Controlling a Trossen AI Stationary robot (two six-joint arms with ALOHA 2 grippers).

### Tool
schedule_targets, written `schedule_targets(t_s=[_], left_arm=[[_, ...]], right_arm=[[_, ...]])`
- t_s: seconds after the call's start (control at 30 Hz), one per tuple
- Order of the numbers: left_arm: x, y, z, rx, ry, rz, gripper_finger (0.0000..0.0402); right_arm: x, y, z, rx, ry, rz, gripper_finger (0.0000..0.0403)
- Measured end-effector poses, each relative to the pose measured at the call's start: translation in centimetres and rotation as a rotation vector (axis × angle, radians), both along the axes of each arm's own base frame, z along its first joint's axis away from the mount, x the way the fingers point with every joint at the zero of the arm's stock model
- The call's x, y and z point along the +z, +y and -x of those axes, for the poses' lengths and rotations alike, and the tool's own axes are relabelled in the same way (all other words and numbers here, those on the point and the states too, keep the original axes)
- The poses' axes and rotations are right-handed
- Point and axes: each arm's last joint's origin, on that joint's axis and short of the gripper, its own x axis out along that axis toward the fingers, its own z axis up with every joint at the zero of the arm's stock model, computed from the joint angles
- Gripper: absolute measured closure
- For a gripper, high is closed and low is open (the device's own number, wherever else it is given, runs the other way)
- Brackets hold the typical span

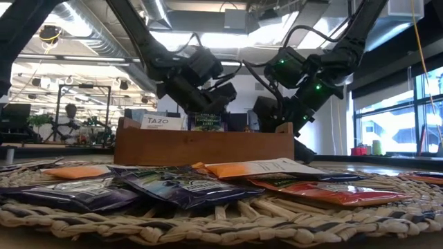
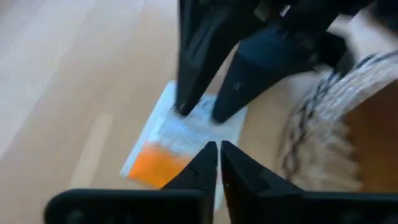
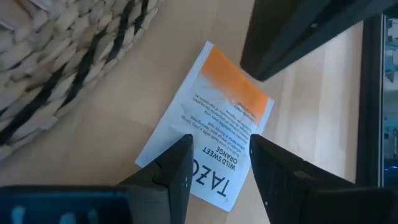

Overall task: Pick & Place Tea
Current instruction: Put the top right white tea bag into the left slot of the wooden organizer

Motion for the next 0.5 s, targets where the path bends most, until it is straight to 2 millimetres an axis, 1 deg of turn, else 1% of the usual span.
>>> schedule_targets(t_s=[0.13,0.23,0.3,0.37,0.43,0.5], left_arm=[[0.1,0.3,0.1,0.062,0.021,-0.085,0.0398],[0.0,0.9,0.3,0.092,0.025,-0.089,0.0400],[0.0,1.3,0.5,0.102,0.022,-0.064,0.0400],[0.0,1.7,0.7,0.076,0.012,-0.030,0.0400],[0.1,2.0,0.8,0.044,-0.005,0.005,0.0400],[0.1,2.2,0.9,0.019,-0.018,0.031,0.0400]], right_arm=[[0.1,0.0,0.0,-0.043,-0.023,-0.022,0.0243],[0.2,-0.1,-0.1,-0.111,-0.068,-0.077,0.0243],[0.2,-0.1,-0.1,-0.142,-0.085,-0.104,0.0243],[0.3,-0.1,-0.1,-0.176,-0.107,-0.134,0.0243],[0.8,-0.1,-0.1,-0.203,-0.134,-0.158,0.0243],[1.7,0.0,0.0,-0.228,-0.172,-0.181,0.0243]])
